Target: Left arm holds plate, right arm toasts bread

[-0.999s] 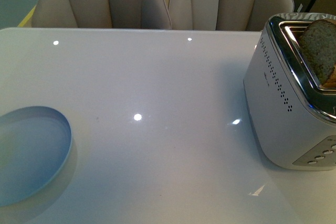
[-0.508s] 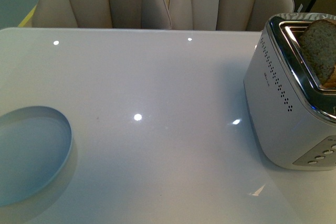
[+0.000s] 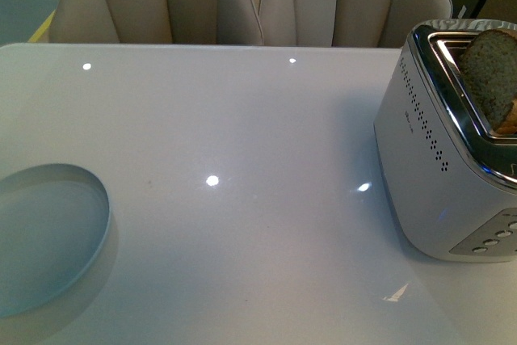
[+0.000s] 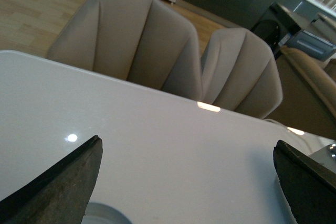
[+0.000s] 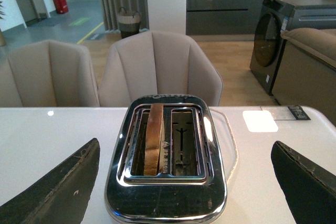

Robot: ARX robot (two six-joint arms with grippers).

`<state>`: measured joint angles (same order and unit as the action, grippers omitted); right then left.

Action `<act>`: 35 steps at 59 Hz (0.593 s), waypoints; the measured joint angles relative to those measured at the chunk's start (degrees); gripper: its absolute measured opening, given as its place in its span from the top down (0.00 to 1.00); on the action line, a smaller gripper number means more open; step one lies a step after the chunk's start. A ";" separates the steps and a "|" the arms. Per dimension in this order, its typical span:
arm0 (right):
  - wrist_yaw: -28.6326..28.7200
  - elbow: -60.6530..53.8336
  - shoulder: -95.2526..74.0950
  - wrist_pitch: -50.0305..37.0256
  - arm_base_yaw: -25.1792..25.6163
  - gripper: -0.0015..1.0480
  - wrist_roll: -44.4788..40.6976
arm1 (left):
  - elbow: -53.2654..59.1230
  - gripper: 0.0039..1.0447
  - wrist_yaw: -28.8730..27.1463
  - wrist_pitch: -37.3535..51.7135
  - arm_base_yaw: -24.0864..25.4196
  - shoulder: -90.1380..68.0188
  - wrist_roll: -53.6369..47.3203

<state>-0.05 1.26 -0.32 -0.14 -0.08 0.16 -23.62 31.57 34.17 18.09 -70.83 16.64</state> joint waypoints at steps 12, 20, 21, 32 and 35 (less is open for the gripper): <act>0.00 0.00 0.00 0.00 0.00 0.08 0.00 | 3.69 0.07 -8.00 -0.77 -9.20 8.85 8.39; 0.00 0.00 -0.02 0.00 -0.02 0.08 0.00 | 8.83 0.28 -28.33 8.57 -17.16 13.05 -5.25; 0.00 0.00 -0.02 0.00 0.00 0.08 0.00 | 9.49 0.32 -29.48 8.68 -17.55 13.73 -7.21; 0.02 0.00 0.00 0.00 -0.02 0.08 0.00 | 14.49 0.64 -31.56 7.50 -17.90 19.45 -14.43; 0.02 0.00 0.00 0.00 0.00 0.08 0.00 | 15.47 0.73 -31.56 6.82 -17.92 21.07 -15.04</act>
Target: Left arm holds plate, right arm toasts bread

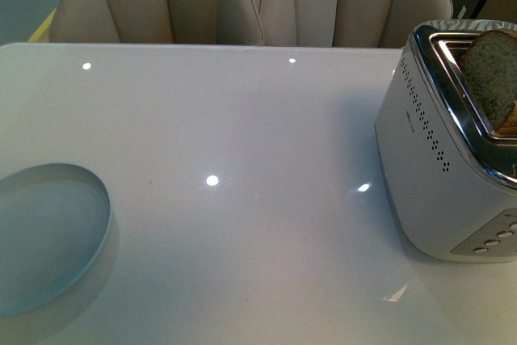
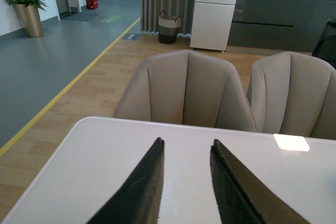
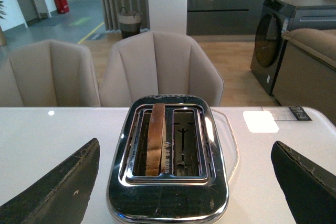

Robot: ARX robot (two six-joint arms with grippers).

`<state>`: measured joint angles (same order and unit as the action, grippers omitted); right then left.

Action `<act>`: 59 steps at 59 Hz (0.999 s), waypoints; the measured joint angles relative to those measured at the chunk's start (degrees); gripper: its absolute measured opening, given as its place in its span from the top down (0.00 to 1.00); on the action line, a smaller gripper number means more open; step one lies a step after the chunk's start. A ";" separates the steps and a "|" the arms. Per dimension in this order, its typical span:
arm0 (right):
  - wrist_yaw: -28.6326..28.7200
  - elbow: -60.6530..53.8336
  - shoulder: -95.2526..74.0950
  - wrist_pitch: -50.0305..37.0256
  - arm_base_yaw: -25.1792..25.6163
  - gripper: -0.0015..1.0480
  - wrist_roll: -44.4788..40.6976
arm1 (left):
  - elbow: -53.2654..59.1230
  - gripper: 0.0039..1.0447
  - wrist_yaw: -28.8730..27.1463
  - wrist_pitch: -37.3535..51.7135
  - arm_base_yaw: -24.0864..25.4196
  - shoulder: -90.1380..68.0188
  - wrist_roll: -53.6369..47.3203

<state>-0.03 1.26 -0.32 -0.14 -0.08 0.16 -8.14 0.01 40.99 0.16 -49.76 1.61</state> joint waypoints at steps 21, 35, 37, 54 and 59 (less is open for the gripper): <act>0.00 0.00 0.00 0.00 0.00 0.08 0.00 | 4.76 0.97 -0.02 -7.45 -0.02 12.28 -0.81; -0.02 0.00 0.00 0.02 0.00 0.08 0.00 | 7.41 0.97 -0.02 -11.06 -0.04 19.26 -0.98; 0.02 0.00 0.00 0.02 -0.02 0.08 0.00 | 7.41 0.97 -0.04 -12.02 -0.04 20.33 -0.98; 0.00 0.00 0.00 0.00 -0.02 0.08 0.00 | 7.41 0.97 -0.02 -20.35 -0.07 29.16 -0.98; 0.00 0.00 0.00 0.02 -0.02 0.08 0.00 | 7.41 0.97 -0.02 -23.15 -0.04 31.89 -0.98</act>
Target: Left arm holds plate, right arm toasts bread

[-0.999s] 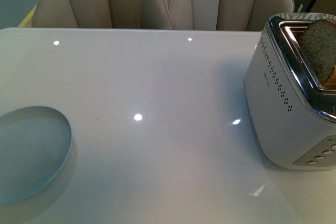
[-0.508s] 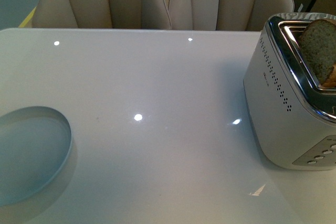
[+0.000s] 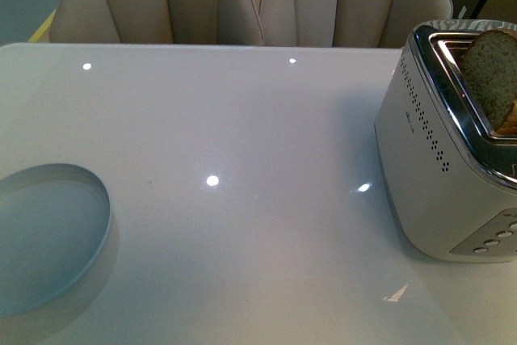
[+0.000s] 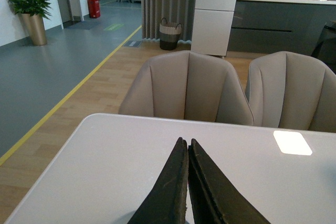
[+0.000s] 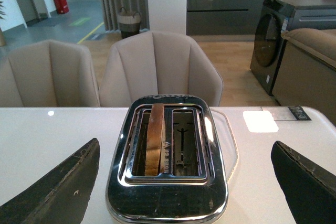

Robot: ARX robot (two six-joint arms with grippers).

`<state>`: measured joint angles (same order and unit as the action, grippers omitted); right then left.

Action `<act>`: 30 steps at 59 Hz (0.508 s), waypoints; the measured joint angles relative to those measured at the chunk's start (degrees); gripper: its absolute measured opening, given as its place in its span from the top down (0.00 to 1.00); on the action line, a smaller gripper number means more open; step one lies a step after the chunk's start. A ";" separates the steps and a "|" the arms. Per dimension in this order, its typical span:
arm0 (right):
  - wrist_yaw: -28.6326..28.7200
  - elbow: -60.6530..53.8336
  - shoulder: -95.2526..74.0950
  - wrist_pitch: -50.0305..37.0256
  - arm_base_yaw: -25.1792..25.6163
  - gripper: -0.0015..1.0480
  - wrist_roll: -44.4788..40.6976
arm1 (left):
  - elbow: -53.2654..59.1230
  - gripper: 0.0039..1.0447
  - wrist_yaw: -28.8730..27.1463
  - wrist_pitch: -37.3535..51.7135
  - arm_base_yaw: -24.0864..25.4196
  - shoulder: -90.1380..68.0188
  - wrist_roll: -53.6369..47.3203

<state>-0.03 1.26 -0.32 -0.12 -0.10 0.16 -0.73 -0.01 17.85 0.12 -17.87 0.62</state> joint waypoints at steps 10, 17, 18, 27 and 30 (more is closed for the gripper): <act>0.00 0.00 0.00 0.00 0.00 0.08 0.00 | 0.00 0.97 0.00 -4.61 0.00 4.70 0.00; 0.00 0.00 0.00 0.00 0.00 0.08 0.00 | 0.00 0.97 0.00 -6.40 -0.02 6.45 0.00; 0.00 0.00 0.00 0.00 0.02 0.08 0.00 | 0.00 0.97 0.00 -6.71 -0.02 6.73 0.00; 0.00 0.00 0.00 0.00 0.02 0.08 0.00 | -0.02 0.97 0.00 -17.22 -0.02 16.09 0.00; 0.02 0.00 0.00 0.00 0.00 0.08 0.00 | -0.02 0.97 0.00 -17.62 -0.02 17.25 0.00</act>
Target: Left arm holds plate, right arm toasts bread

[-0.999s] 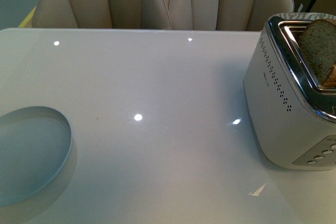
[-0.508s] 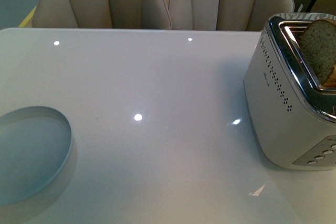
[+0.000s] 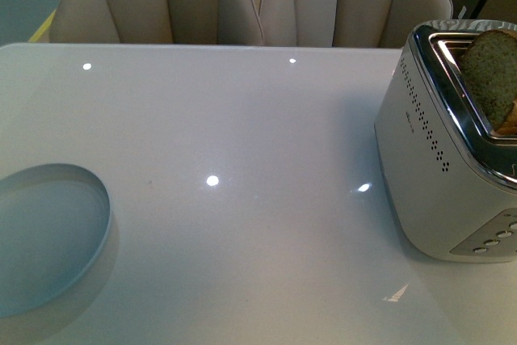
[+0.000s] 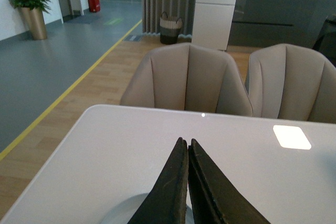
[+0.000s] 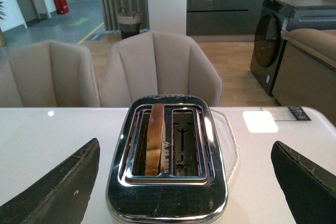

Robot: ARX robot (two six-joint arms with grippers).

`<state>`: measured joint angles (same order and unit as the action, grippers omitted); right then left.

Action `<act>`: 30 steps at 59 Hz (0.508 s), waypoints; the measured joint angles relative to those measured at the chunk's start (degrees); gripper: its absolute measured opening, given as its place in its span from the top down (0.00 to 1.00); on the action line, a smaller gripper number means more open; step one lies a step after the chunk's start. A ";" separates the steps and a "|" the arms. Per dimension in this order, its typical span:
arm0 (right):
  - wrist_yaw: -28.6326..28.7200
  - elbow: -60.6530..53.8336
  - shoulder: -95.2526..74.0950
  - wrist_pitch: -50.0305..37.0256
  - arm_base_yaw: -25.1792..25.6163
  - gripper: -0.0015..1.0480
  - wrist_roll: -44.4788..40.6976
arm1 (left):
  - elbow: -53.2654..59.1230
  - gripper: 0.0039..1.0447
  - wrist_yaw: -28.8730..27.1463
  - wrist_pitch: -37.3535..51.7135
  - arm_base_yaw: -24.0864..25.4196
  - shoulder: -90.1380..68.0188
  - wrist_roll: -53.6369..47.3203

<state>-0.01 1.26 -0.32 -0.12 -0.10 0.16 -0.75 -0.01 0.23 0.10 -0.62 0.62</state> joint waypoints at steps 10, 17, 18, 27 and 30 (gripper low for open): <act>-0.02 0.00 0.00 0.00 0.02 0.08 0.00 | 0.00 0.97 0.00 -0.15 0.00 0.26 0.00; -0.02 0.00 0.00 0.00 0.02 0.08 0.00 | 0.00 0.97 0.00 -0.15 0.00 0.26 0.00; 0.00 0.00 0.00 0.00 0.02 0.08 0.00 | 0.00 0.97 0.00 -0.15 0.00 0.26 0.00; -0.02 0.00 0.00 0.00 0.02 0.08 0.00 | 0.00 0.97 0.00 -0.15 0.00 0.26 -0.02; -0.02 0.00 0.00 0.00 0.00 0.08 0.00 | 0.00 0.97 0.00 -0.15 0.00 0.26 0.00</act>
<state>-0.03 1.26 -0.32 -0.12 -0.10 0.16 -0.75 -0.01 0.08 0.10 -0.36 0.62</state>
